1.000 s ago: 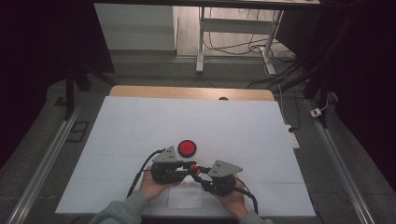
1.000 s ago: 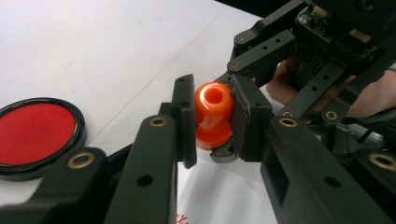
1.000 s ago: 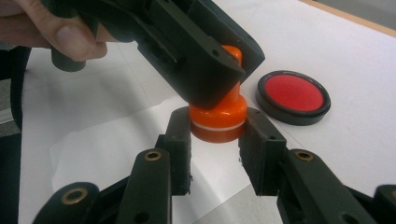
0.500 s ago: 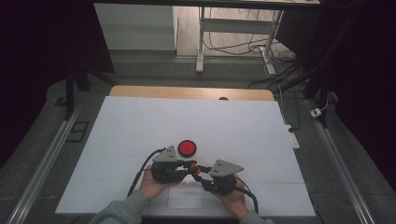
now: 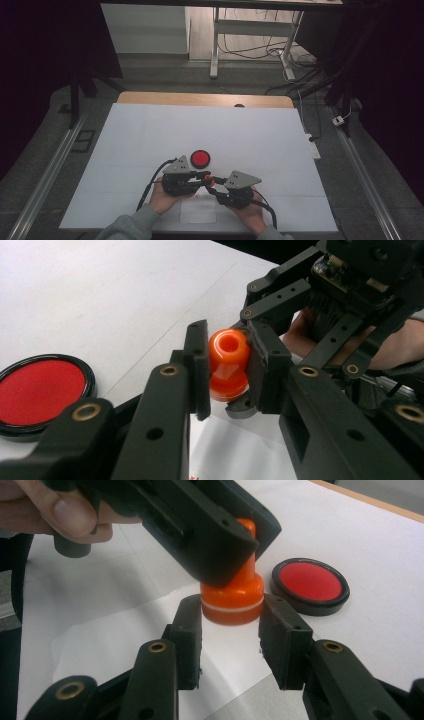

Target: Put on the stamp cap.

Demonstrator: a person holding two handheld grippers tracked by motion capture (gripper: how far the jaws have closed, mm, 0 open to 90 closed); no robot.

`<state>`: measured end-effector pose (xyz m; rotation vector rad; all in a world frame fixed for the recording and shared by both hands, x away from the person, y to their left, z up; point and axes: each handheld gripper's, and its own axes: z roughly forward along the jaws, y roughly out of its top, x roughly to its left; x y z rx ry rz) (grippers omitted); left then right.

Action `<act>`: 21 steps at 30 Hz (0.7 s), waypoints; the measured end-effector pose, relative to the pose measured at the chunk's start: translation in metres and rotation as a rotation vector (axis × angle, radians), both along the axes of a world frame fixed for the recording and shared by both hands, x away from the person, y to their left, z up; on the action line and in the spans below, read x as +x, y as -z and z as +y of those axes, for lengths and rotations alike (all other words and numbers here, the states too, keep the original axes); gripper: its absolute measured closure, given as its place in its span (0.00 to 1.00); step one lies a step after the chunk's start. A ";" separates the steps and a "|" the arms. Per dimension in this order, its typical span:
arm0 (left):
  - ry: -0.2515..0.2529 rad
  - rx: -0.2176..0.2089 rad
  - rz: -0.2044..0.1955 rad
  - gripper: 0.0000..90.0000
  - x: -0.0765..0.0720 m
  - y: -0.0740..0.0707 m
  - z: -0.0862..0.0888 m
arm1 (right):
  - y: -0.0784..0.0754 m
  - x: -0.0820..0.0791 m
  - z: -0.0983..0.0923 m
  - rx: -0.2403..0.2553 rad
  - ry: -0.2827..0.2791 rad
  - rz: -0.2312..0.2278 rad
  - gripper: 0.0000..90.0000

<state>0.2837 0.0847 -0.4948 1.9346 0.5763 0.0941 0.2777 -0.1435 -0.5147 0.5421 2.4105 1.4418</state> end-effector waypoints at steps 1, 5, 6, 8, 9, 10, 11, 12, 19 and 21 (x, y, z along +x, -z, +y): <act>-0.001 -0.001 -0.001 0.80 0.000 0.000 0.000 | 0.000 0.000 0.000 0.000 -0.001 0.000 0.67; -0.002 -0.001 -0.001 0.80 0.000 0.000 0.001 | 0.000 0.000 0.000 -0.003 0.000 0.002 0.64; -0.002 -0.001 -0.001 0.80 0.000 0.000 0.001 | 0.000 0.001 -0.001 -0.009 0.001 0.002 0.64; -0.001 0.001 -0.001 0.80 0.000 0.000 0.001 | 0.000 0.001 -0.001 -0.008 0.000 0.003 0.63; 0.000 0.001 0.000 0.80 0.000 0.000 0.001 | 0.000 0.001 -0.001 -0.001 0.001 0.004 0.62; -0.001 0.001 0.000 0.80 0.000 -0.001 0.001 | 0.000 0.001 -0.001 -0.007 0.001 0.007 0.62; -0.002 0.000 0.001 0.80 0.000 -0.001 0.001 | 0.000 0.001 -0.002 -0.011 0.000 0.010 0.61; -0.003 0.000 0.000 0.80 0.000 -0.001 0.001 | 0.000 0.001 -0.002 -0.012 0.001 0.011 0.61; -0.008 0.002 0.002 0.80 0.001 -0.002 0.003 | 0.001 0.004 -0.009 -0.022 0.021 0.016 0.54; -0.009 0.001 0.002 0.80 0.001 -0.002 0.004 | 0.001 0.005 -0.012 -0.021 0.034 0.015 0.53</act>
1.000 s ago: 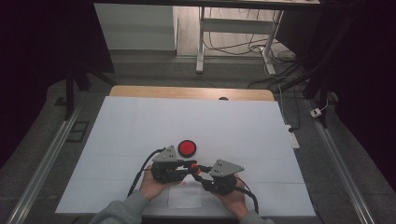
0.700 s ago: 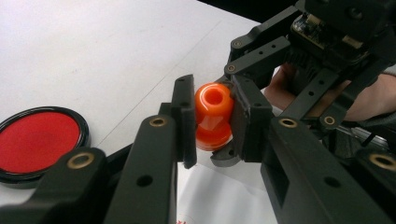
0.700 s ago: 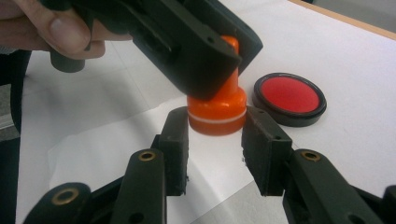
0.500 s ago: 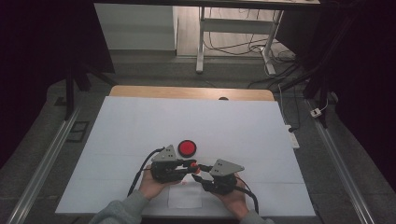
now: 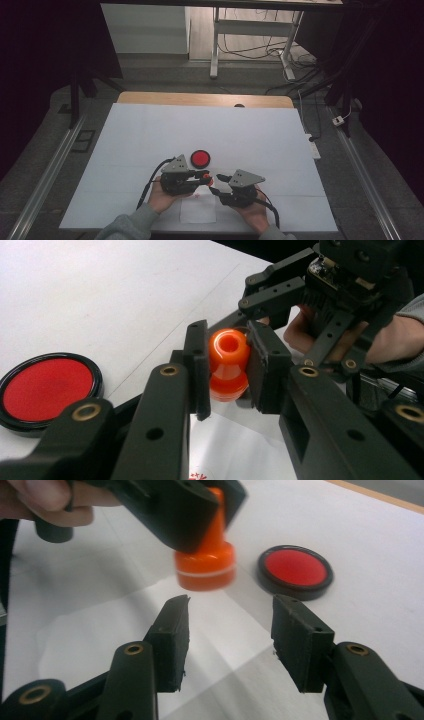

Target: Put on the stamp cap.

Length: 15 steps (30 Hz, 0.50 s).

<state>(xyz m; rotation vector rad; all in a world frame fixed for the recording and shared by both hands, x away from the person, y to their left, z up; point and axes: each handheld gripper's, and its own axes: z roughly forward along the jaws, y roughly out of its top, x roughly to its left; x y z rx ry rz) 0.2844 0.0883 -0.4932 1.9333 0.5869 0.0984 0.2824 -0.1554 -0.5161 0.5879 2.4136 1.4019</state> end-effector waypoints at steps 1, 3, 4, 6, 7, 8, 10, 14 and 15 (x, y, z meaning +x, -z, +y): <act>0.000 0.001 -0.001 0.80 0.000 0.000 0.000 | 0.000 0.001 -0.002 -0.003 0.009 -0.001 0.53; -0.003 0.001 0.000 0.80 0.000 0.000 0.001 | 0.000 0.002 -0.006 -0.005 0.023 0.003 0.52; -0.003 0.001 0.001 0.80 0.000 0.000 0.001 | 0.000 0.003 -0.009 -0.013 0.034 -0.001 0.51; -0.007 0.001 0.000 0.80 0.000 -0.001 0.002 | -0.001 0.003 -0.016 -0.014 0.050 0.005 0.50; -0.006 0.001 0.000 0.80 0.000 -0.001 0.002 | -0.002 0.004 -0.020 -0.007 0.055 0.004 0.50; -0.009 0.001 -0.001 0.80 0.000 -0.001 0.003 | -0.003 0.004 -0.025 -0.007 0.063 0.004 0.50; -0.011 0.001 0.001 0.80 0.000 -0.002 0.004 | -0.004 0.004 -0.035 -0.005 0.082 0.003 0.50; -0.018 0.000 0.004 0.80 0.001 -0.003 0.007 | -0.006 0.004 -0.053 0.004 0.116 0.003 0.50; -0.021 0.001 0.003 0.80 0.001 -0.003 0.007 | -0.007 0.004 -0.057 0.000 0.124 0.001 0.50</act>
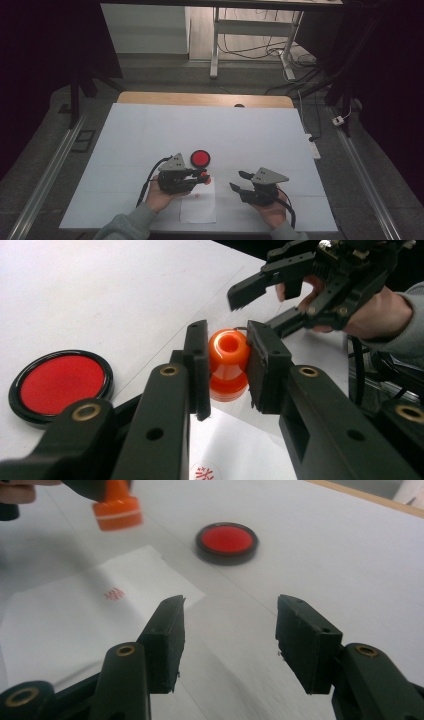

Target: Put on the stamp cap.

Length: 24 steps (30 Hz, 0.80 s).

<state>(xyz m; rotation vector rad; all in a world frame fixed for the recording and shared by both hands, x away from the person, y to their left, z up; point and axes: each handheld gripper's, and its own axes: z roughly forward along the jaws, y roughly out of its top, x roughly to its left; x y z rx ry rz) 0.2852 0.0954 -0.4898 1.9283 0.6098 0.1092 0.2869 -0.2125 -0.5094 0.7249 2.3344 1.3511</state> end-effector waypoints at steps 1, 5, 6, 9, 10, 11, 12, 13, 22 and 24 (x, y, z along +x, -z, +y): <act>-0.002 0.001 -0.001 0.80 0.000 0.000 0.000 | 0.000 0.000 -0.004 -0.002 0.008 0.000 0.50; -0.011 0.010 -0.011 0.80 0.000 -0.003 0.003 | -0.001 -0.001 -0.020 -0.006 0.036 0.003 0.50; -0.014 0.010 -0.011 0.80 0.000 -0.004 0.004 | -0.002 -0.001 -0.024 -0.011 0.045 0.001 0.50; -0.021 0.014 -0.014 0.80 0.001 -0.005 0.006 | -0.002 -0.003 -0.036 -0.018 0.073 -0.003 0.50; -0.023 0.016 -0.018 0.80 0.001 -0.006 0.007 | -0.002 -0.004 -0.041 -0.023 0.077 -0.006 0.50; -0.027 0.017 -0.019 0.80 0.001 -0.006 0.008 | -0.002 -0.004 -0.045 -0.027 0.087 -0.009 0.50; -0.030 0.018 -0.019 0.80 0.001 -0.007 0.010 | -0.002 -0.005 -0.048 -0.040 0.091 -0.013 0.50; -0.034 0.018 -0.019 0.80 0.002 -0.008 0.011 | -0.002 -0.006 -0.052 -0.043 0.097 -0.015 0.50; -0.083 0.028 -0.024 0.80 0.006 -0.016 0.027 | -0.003 -0.008 -0.070 -0.035 0.125 -0.017 0.50; -0.099 0.028 -0.026 0.80 0.007 -0.019 0.031 | -0.002 -0.007 -0.070 -0.026 0.127 -0.017 0.50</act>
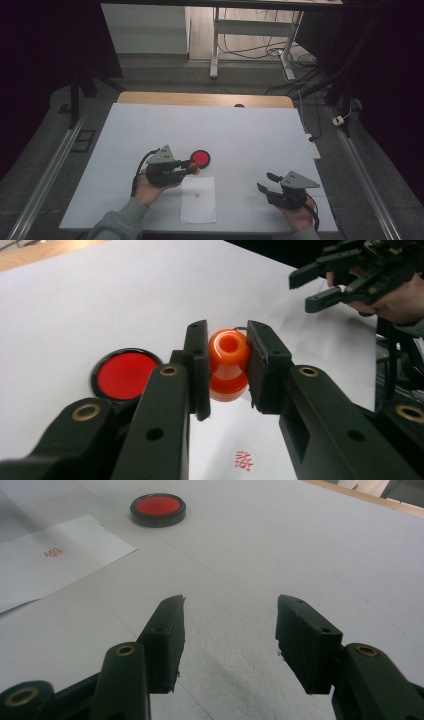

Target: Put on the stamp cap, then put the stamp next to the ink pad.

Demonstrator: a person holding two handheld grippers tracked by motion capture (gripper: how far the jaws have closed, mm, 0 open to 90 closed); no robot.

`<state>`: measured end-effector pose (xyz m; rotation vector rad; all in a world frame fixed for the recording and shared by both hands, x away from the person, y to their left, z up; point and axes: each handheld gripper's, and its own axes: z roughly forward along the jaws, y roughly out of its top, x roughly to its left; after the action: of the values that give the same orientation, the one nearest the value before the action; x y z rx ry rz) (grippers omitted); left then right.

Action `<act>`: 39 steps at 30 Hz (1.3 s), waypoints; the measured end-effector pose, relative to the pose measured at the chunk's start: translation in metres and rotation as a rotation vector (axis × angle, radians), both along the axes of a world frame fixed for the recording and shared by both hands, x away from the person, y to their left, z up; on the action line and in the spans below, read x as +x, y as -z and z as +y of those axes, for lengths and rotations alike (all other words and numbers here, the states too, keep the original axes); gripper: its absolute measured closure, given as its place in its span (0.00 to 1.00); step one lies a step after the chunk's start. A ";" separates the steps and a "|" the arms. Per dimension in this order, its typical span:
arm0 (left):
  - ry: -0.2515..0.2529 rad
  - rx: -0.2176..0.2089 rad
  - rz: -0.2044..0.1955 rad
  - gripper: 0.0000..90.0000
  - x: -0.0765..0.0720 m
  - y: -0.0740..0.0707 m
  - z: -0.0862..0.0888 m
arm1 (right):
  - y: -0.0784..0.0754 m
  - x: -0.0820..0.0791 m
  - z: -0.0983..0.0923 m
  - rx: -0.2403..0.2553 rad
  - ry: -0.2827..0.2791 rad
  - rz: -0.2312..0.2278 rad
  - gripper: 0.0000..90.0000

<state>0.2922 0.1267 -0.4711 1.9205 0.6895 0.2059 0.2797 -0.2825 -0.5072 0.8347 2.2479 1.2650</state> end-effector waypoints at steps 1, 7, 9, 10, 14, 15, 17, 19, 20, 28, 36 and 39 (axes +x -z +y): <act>-0.009 -0.001 -0.003 0.80 0.000 -0.001 0.002 | 0.000 0.000 0.000 0.004 -0.001 0.003 0.50; -0.042 -0.009 -0.008 0.80 0.004 -0.004 0.011 | 0.000 0.001 -0.001 0.006 -0.002 0.002 0.50; -0.049 -0.003 -0.009 0.80 0.005 -0.004 0.012 | 0.000 0.001 -0.001 0.009 -0.001 0.003 0.50; -0.052 -0.001 -0.008 0.80 0.006 -0.004 0.013 | 0.000 0.001 -0.001 0.008 -0.001 0.004 0.50; -0.065 0.002 -0.003 0.80 0.008 -0.004 0.016 | 0.000 0.002 -0.002 0.008 -0.001 0.006 0.50; -0.068 0.003 -0.001 0.80 0.009 -0.004 0.017 | 0.000 0.002 -0.002 0.007 0.000 0.007 0.50; -0.075 0.006 0.003 0.80 0.011 -0.004 0.019 | 0.000 0.002 -0.002 0.007 0.001 0.007 0.50; -0.082 0.012 0.002 0.80 0.012 -0.004 0.021 | 0.001 0.002 -0.002 0.006 0.003 0.008 0.50; -0.086 0.013 0.002 0.80 0.013 -0.005 0.022 | 0.001 0.002 -0.002 0.005 0.003 0.008 0.50; -0.111 0.021 -0.001 0.80 0.019 -0.006 0.032 | 0.001 0.003 -0.003 0.009 0.005 0.012 0.50; -0.164 0.051 0.013 0.80 0.036 -0.004 0.042 | 0.002 0.006 -0.006 0.023 0.006 0.021 0.50; -0.182 0.060 0.008 0.80 0.043 -0.004 0.045 | 0.002 0.005 -0.007 0.023 0.012 0.025 0.49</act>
<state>0.3351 0.1716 -0.4671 1.9158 0.8732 0.3363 0.2849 -0.2896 -0.5095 0.8756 2.2490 1.2844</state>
